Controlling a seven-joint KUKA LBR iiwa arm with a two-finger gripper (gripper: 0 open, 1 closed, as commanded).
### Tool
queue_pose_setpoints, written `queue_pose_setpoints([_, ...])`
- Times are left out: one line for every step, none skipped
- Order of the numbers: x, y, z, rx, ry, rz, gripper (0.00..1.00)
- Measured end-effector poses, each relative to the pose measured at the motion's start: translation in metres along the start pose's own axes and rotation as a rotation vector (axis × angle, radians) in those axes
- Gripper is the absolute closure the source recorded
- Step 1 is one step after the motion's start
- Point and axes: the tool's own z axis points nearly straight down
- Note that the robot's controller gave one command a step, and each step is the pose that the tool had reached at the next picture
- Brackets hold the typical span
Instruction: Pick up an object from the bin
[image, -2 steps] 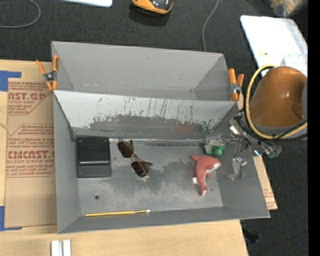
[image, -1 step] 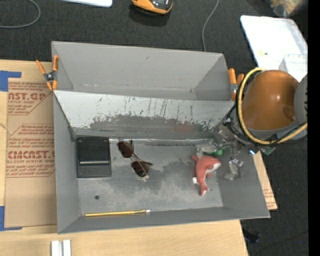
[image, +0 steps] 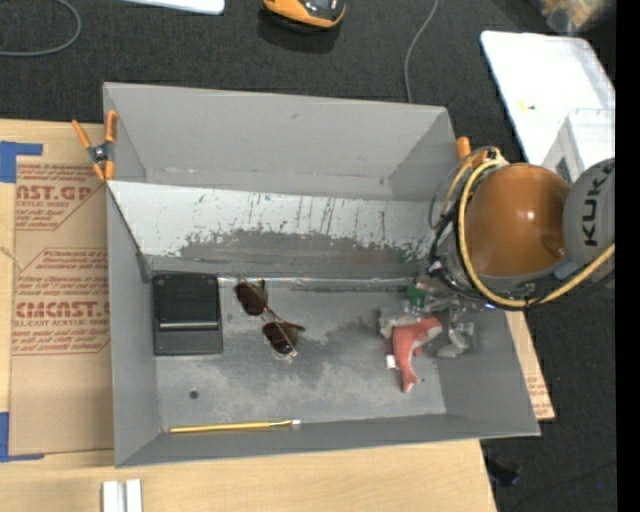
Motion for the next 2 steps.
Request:
queue_pose_setpoints([-0.0017, 0.0066, 0.0127, 0.002, 0.006, -0.312, 1.0])
queue_pose_setpoints([-0.0017, 0.0065, 0.0126, 0.002, 0.005, -0.312, 1.0])
